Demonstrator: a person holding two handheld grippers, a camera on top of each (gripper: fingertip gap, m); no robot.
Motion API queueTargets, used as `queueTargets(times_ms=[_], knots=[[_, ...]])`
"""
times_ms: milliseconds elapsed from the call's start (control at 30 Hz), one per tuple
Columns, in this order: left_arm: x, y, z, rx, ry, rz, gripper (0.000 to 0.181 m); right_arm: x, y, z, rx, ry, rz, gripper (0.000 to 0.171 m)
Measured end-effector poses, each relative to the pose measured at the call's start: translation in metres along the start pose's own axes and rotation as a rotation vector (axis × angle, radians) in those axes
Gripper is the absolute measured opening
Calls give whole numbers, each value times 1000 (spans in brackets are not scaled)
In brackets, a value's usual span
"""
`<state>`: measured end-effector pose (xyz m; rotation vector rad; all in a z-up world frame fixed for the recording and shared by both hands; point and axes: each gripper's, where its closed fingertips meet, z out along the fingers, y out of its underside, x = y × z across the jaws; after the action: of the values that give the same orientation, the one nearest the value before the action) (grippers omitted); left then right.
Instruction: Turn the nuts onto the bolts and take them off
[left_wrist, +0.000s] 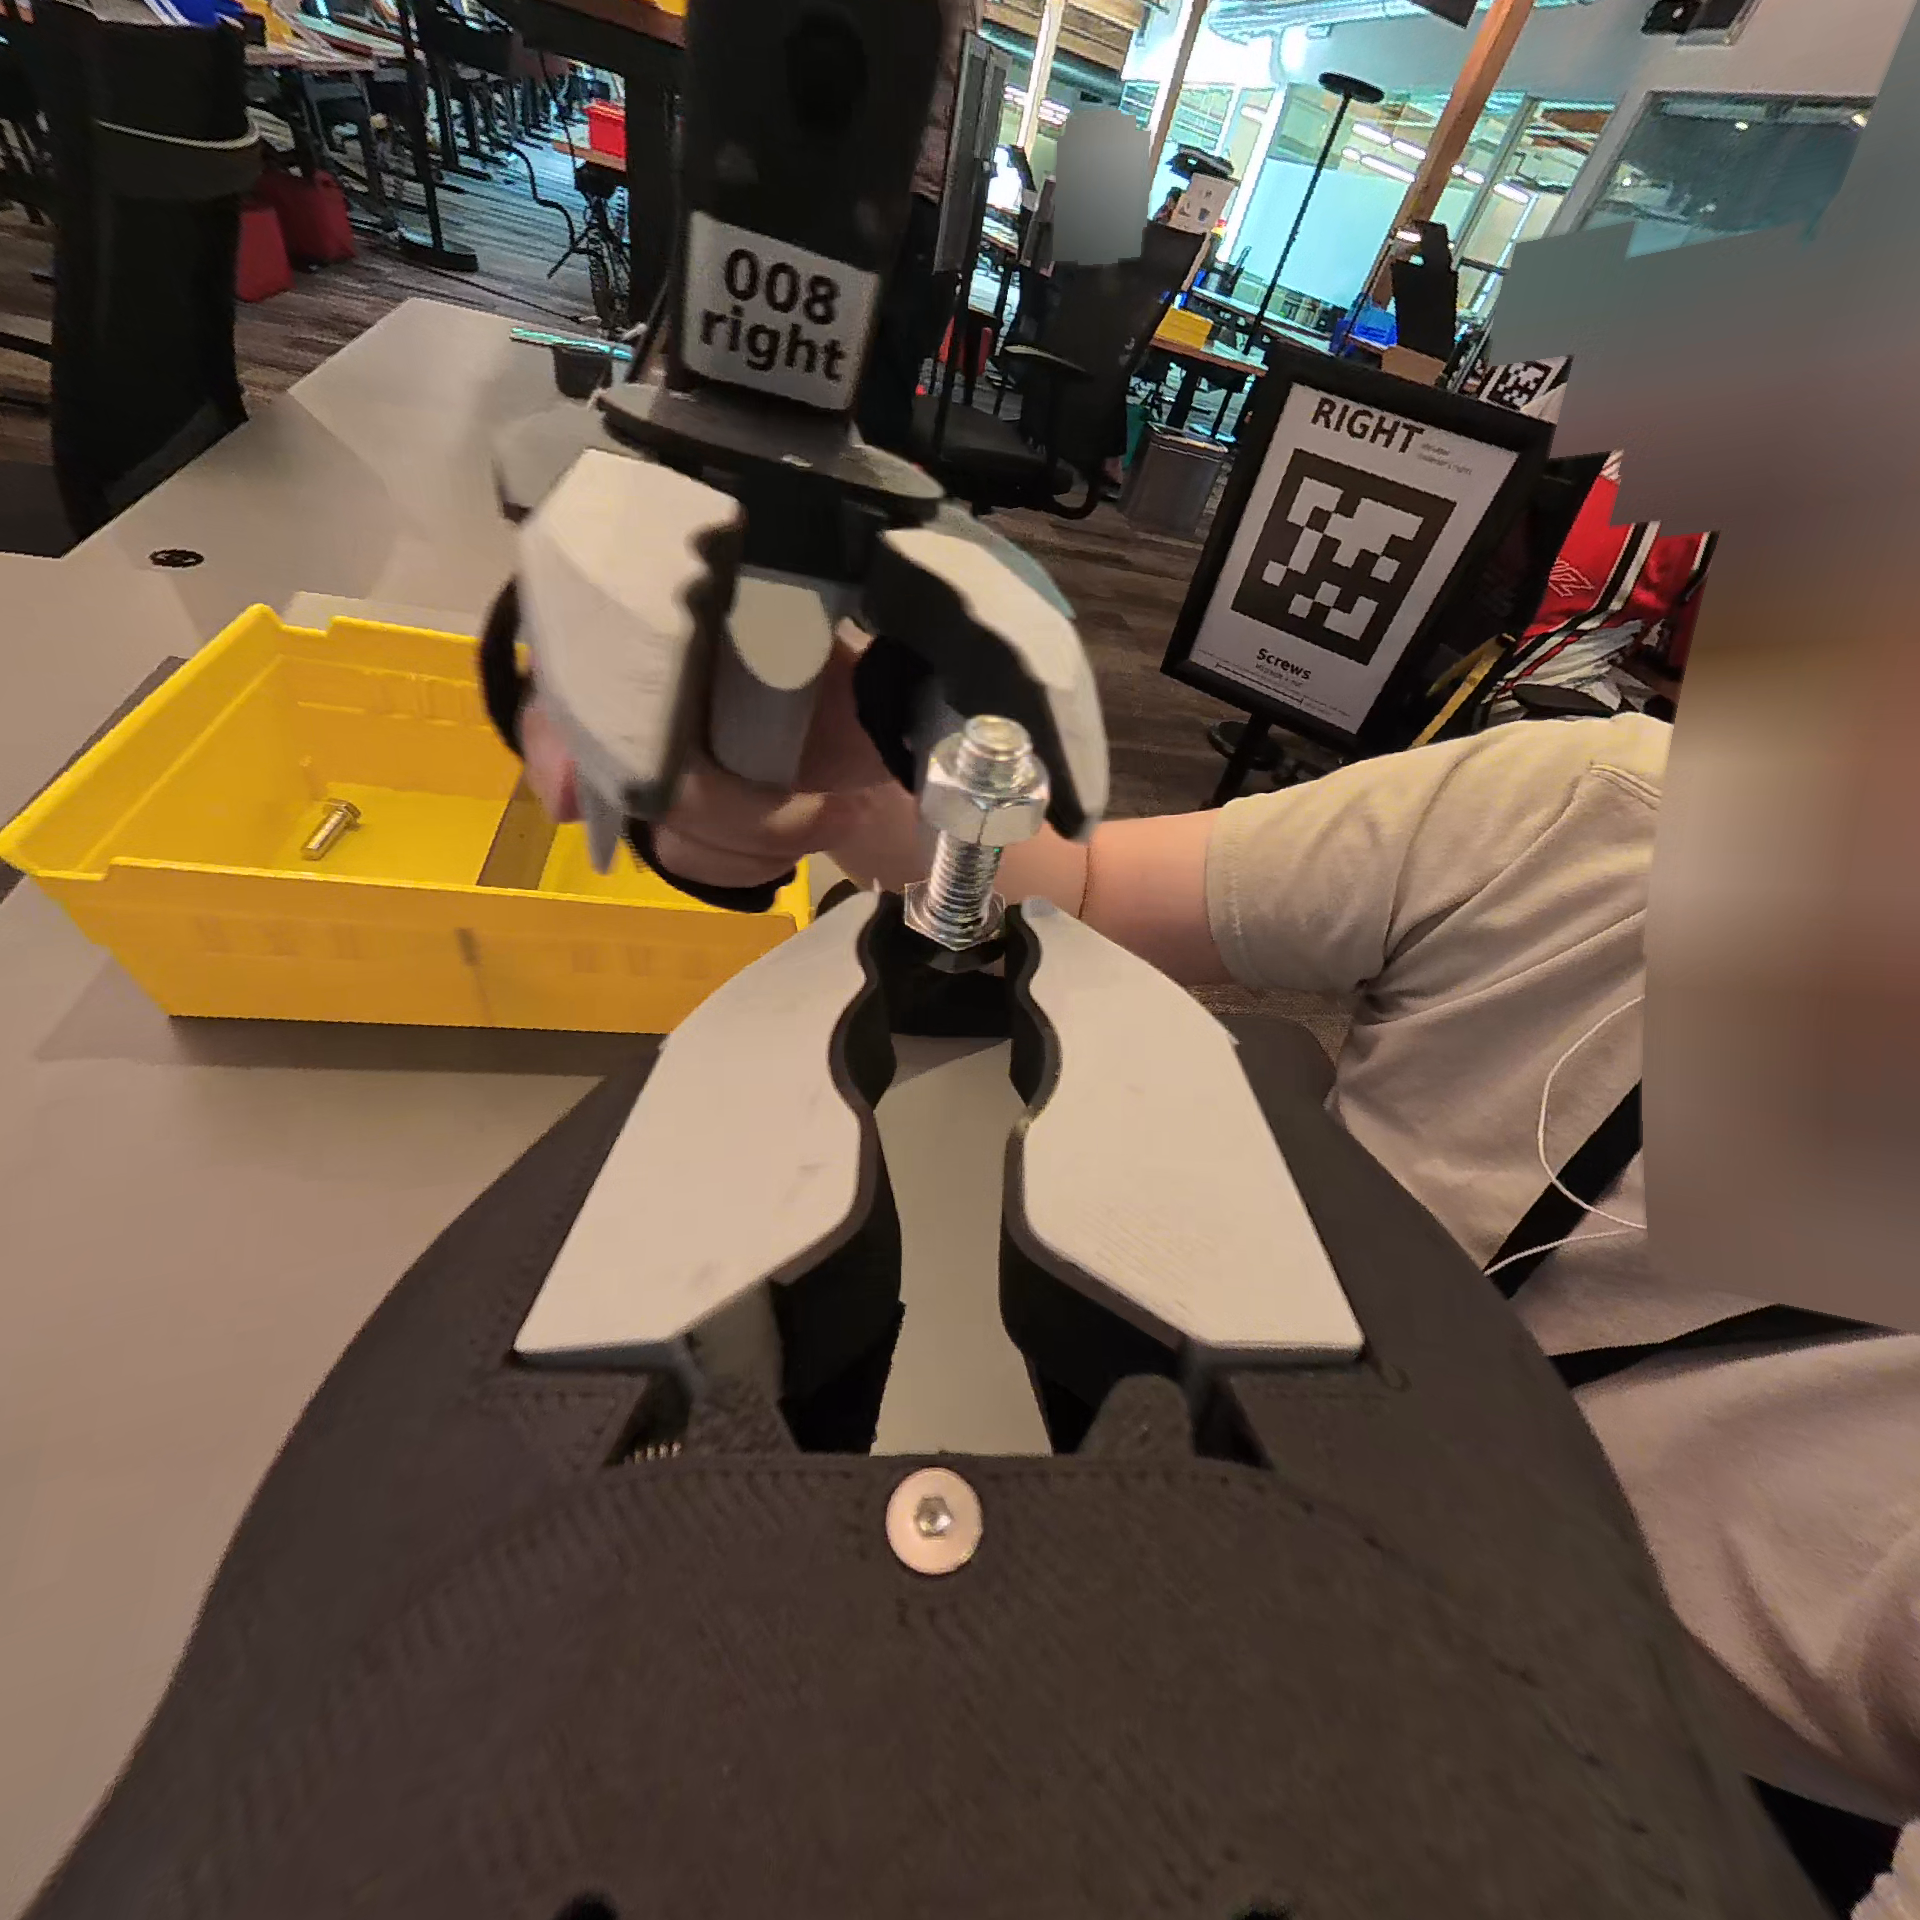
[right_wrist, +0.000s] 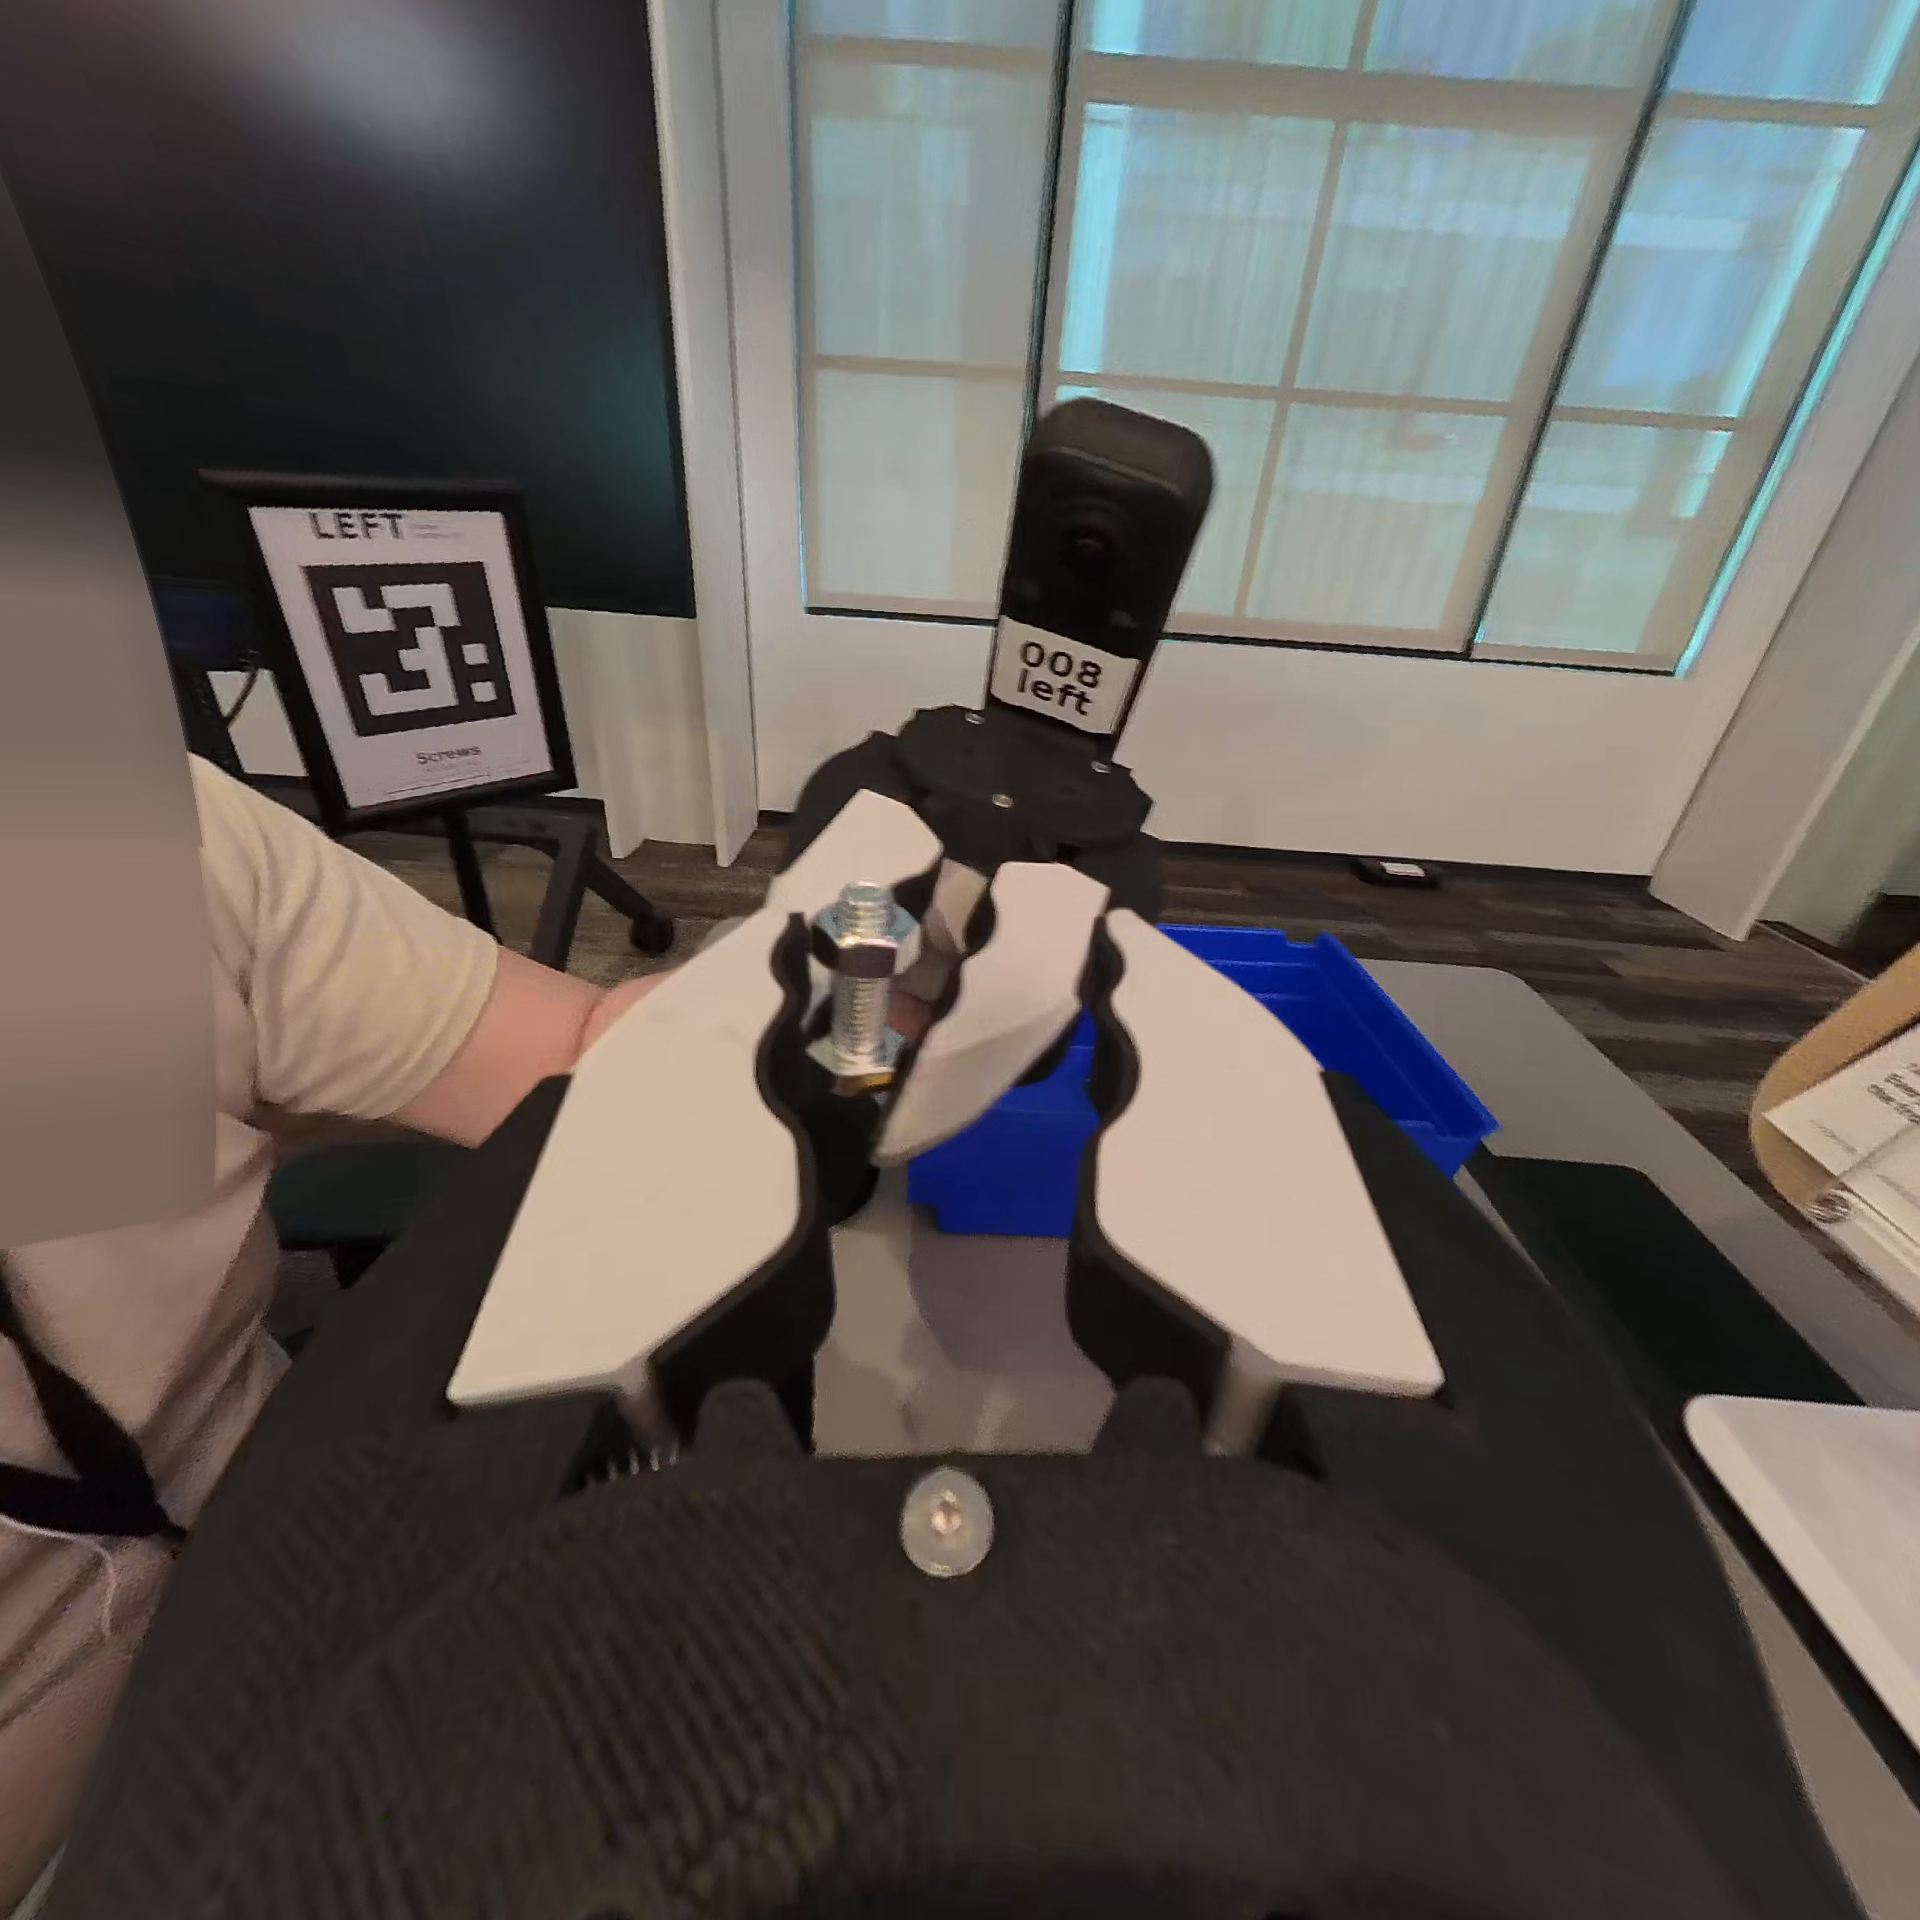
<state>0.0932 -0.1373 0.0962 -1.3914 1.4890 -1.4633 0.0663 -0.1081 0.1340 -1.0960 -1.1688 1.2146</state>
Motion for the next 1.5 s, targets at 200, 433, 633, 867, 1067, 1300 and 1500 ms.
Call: queueTargets(times_ms=[200,433,633,867,1067,1300,1500], knots=[[5,-6,-3,26,9,-7,18,15,-16,-24,124,-9,78,48],[6,-1,2,-7,6,3,18,4,-6,-7,49,-6,15,58],[9,-2,1,-24,-11,24,18,6,-16,-18,104,-34,78,54],[9,0,3,-40,-28,35,18,6,-5,-11,62,-36,65,57],[9,0,2,-50,-35,35,18,-14,-16,-8,69,-76,8,56],[11,4,7,-66,-22,32,18,30,-3,-25,58,71,84,47],[3,7,7,-84,-62,13,18,-10,-23,-20,105,-89,29,53]])
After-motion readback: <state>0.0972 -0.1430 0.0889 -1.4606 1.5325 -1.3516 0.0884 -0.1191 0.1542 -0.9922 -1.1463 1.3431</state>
